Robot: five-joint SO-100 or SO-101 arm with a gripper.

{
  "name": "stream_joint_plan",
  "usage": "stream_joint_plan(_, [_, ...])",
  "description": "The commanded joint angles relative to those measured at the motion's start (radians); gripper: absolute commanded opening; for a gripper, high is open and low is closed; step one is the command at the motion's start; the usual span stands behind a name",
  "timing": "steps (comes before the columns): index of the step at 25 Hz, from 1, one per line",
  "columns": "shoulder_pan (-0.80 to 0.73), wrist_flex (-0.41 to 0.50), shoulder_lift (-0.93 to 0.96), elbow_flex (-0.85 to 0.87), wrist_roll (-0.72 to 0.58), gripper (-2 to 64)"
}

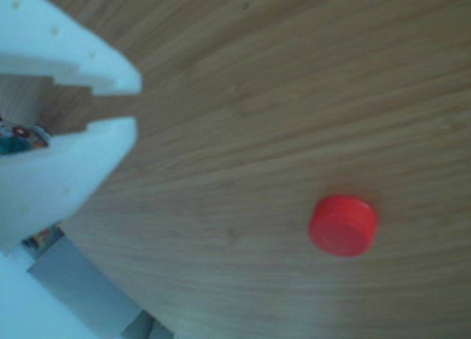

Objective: Grasp a red cap and put it in the cup.

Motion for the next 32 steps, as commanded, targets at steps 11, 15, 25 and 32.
stream_joint_plan(11, [-0.026,-0.012,0.012,-0.011,-0.239,0.1])
stream_joint_plan(15, [-0.032,-0.015,0.012,-0.035,-0.239,0.1])
stream_joint_plan(25, [-0.023,0.080,-0.003,-0.253,-0.239,0.2])
stream_joint_plan(32, [-0.023,0.227,-0.006,-0.463,-0.239,10.1])
